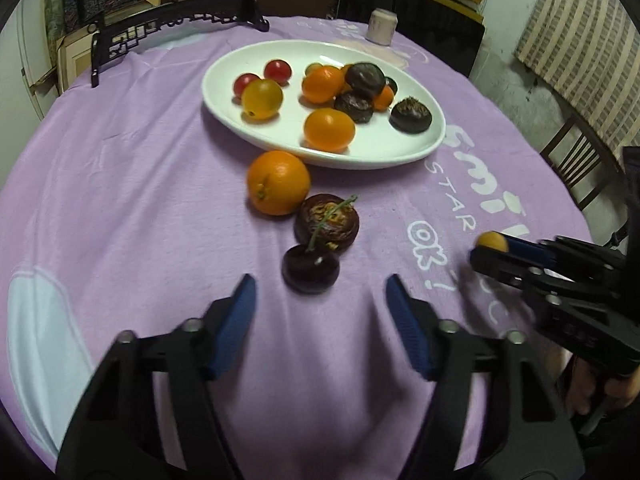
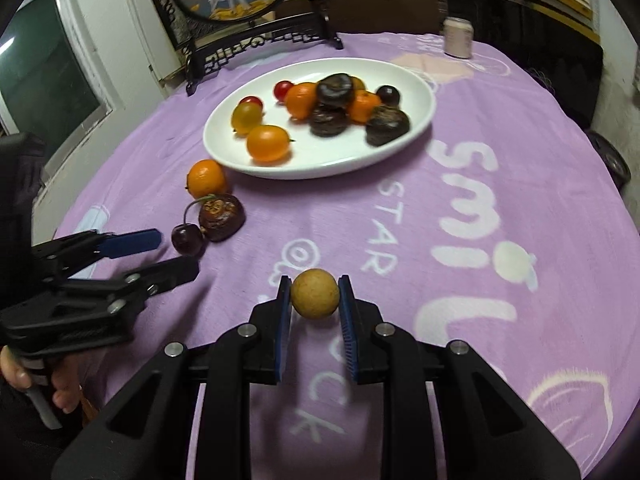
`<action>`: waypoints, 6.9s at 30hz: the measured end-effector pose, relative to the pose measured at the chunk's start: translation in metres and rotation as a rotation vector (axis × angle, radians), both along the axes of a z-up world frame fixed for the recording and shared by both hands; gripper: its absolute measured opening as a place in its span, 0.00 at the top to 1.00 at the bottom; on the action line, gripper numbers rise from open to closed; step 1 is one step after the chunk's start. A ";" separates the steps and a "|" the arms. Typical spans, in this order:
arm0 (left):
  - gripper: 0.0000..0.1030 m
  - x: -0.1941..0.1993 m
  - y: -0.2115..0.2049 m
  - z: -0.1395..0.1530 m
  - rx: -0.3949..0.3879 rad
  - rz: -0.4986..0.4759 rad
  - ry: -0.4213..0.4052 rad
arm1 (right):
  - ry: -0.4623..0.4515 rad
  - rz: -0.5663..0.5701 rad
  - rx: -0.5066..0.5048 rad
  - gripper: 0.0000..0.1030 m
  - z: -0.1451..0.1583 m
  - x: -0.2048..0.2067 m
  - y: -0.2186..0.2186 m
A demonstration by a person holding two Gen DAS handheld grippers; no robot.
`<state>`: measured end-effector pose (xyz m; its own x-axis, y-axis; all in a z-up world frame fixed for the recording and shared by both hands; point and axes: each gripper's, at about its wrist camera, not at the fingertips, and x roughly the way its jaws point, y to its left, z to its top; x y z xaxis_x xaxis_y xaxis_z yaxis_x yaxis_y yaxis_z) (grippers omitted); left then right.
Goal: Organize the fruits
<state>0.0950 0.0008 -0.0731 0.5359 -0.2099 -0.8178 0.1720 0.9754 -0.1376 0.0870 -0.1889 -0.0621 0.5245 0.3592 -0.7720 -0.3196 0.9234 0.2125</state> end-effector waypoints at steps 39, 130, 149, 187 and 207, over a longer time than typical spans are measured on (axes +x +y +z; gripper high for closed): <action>0.69 0.159 -0.001 0.083 -0.032 0.107 -0.135 | -0.145 -0.056 -0.107 0.77 0.057 0.171 0.029; 0.62 0.019 -0.005 0.055 -0.032 0.006 -0.100 | -0.069 0.041 -0.005 0.62 0.030 0.027 0.018; 0.61 0.152 -0.002 0.044 -0.017 0.104 -0.034 | -0.042 0.047 -0.027 0.62 0.025 0.140 0.033; 0.04 -0.013 0.001 0.073 0.058 0.088 -0.210 | -0.116 -0.092 -0.148 0.08 0.033 0.018 0.012; 0.02 -0.019 0.011 0.077 0.053 0.124 -0.216 | -0.135 -0.109 -0.129 0.08 0.044 0.007 0.007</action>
